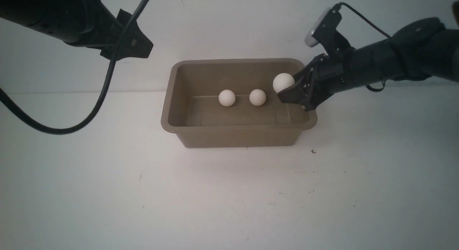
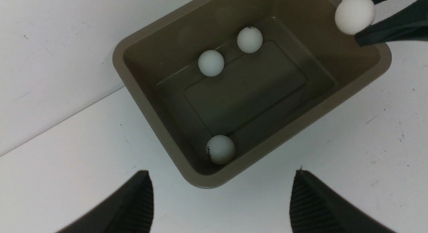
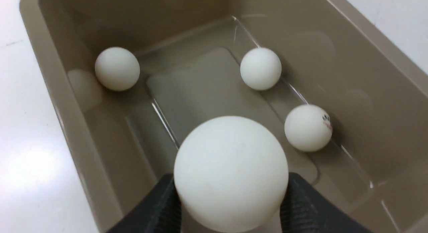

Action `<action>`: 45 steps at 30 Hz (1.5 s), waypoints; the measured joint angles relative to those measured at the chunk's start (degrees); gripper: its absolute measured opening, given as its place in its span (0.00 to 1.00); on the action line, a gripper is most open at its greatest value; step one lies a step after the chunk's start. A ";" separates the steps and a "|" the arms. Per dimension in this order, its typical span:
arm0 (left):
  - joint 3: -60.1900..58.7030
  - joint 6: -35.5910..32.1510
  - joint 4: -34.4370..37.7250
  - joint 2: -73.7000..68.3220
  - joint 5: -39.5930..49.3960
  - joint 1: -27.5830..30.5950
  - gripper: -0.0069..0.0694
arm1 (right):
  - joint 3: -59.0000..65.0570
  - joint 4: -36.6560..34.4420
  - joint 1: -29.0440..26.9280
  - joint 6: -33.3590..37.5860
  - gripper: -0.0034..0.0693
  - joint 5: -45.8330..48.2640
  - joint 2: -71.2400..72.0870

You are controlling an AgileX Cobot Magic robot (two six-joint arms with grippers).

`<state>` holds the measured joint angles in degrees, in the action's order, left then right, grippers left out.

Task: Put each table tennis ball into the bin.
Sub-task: Use the right arm to put the table tennis ball into the box, then use the right arm to clamp the table tennis ball closest to it

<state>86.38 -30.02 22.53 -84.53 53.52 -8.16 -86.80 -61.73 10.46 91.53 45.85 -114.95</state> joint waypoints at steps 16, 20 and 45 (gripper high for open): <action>0.00 0.00 0.18 0.00 -0.04 0.00 0.73 | 0.00 -11.89 0.58 5.74 0.85 -14.55 0.00; 0.00 0.00 0.18 0.00 -0.04 0.00 0.73 | 0.00 -11.11 -2.69 7.40 0.85 -17.20 0.00; 0.00 -0.19 0.28 0.00 -0.04 0.00 0.73 | 0.00 -11.28 -20.80 5.60 0.76 21.56 -4.75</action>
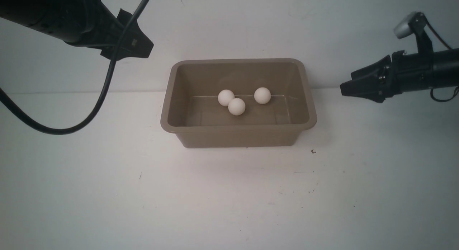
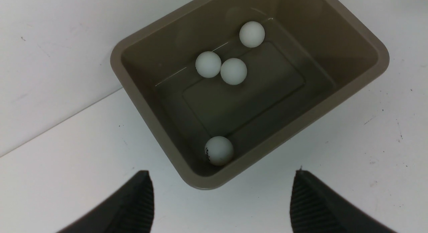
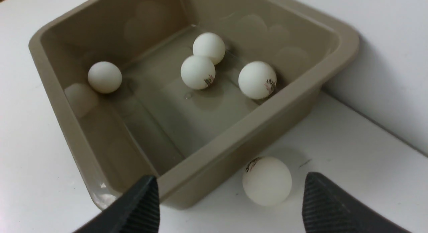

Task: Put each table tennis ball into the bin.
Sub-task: Use the right arm to clamp the table tennis ball closest to it

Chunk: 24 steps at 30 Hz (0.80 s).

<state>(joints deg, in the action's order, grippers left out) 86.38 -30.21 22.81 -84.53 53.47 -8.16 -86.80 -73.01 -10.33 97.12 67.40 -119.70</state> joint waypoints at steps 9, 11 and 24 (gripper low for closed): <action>0.00 0.00 0.33 0.00 0.00 0.00 0.73 | 0.00 3.03 0.99 -0.16 0.76 -4.05 -0.17; 0.00 0.00 0.62 0.00 0.00 0.00 0.73 | 0.00 6.40 1.93 1.09 0.76 -6.82 -0.17; 0.00 0.00 1.03 0.00 0.00 0.00 0.73 | 0.00 11.71 8.31 4.51 0.75 -16.74 -2.55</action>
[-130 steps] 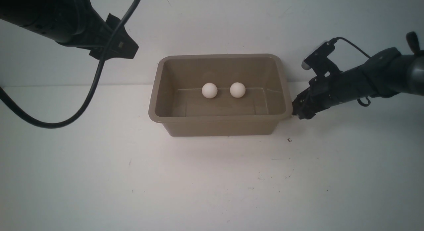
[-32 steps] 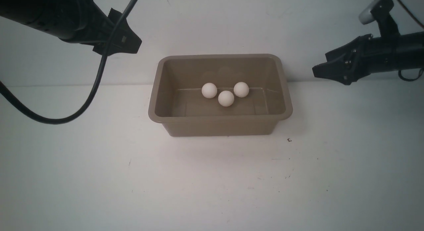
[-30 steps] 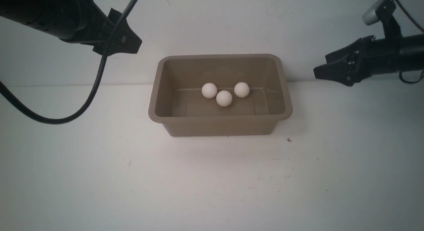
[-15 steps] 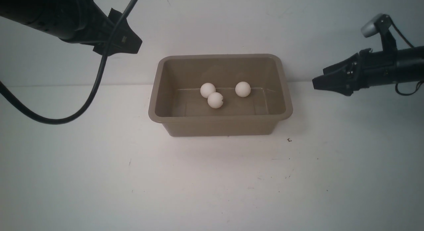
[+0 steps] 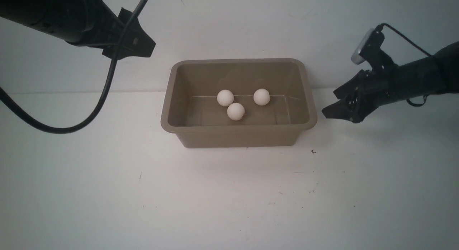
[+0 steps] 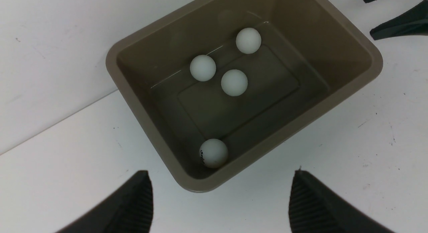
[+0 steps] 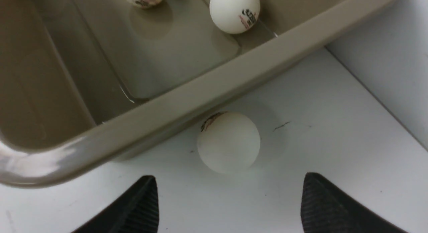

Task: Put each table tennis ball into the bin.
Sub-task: Use the right arm to clamp the table tennis ball closest to it

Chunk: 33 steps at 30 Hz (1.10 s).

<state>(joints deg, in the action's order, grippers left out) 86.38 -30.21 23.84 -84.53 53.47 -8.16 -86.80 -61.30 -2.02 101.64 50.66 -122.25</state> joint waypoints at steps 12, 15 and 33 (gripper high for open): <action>0.00 0.00 0.00 0.00 0.11 0.00 0.73 | 0.00 -2.73 0.56 7.47 0.75 -1.21 -3.31; 0.00 0.00 0.00 0.00 0.11 0.00 0.73 | 0.00 -4.08 0.56 8.96 0.75 -0.70 -3.31; 0.00 0.00 0.19 0.00 0.11 0.00 0.73 | 0.00 -5.56 3.68 12.52 0.75 -4.56 -3.40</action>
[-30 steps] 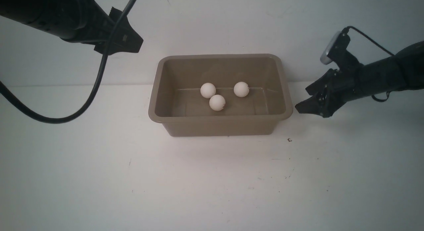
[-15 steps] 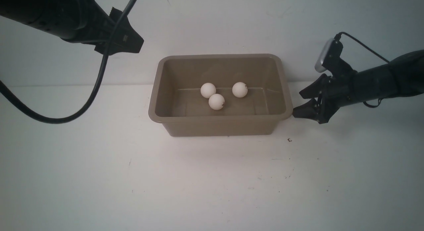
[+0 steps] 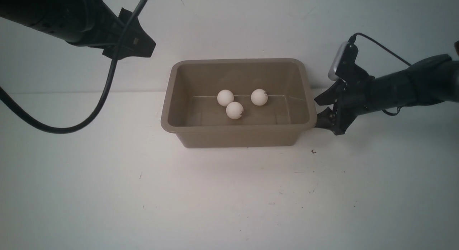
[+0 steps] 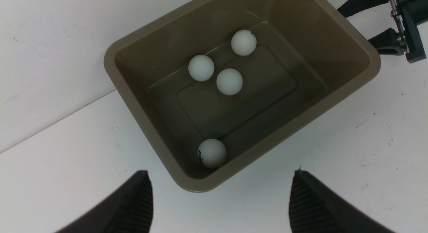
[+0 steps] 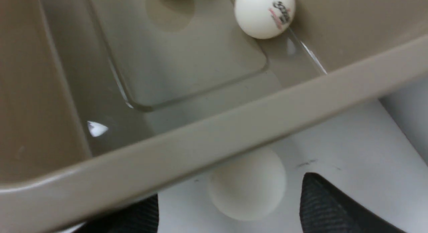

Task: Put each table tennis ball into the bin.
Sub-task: Use the right arm to clamp the table tennis ball closest to it

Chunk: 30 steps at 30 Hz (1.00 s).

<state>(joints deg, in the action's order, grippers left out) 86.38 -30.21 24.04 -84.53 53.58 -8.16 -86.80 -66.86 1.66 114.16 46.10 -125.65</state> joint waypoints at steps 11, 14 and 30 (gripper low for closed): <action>0.00 0.00 1.18 0.00 0.00 0.00 0.73 | -0.06 -2.43 0.28 2.13 0.72 -0.39 -3.14; 0.00 0.00 1.18 0.00 0.00 0.00 0.73 | -0.06 -4.11 0.28 3.49 0.70 -0.44 -3.29; 0.00 0.00 1.25 0.00 0.00 0.00 0.73 | -0.10 -9.70 0.28 8.05 0.68 -2.68 -3.29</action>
<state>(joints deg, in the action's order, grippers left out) 86.38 -30.21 25.28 -84.53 53.58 -8.16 -86.90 -76.56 1.94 122.21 43.41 -128.93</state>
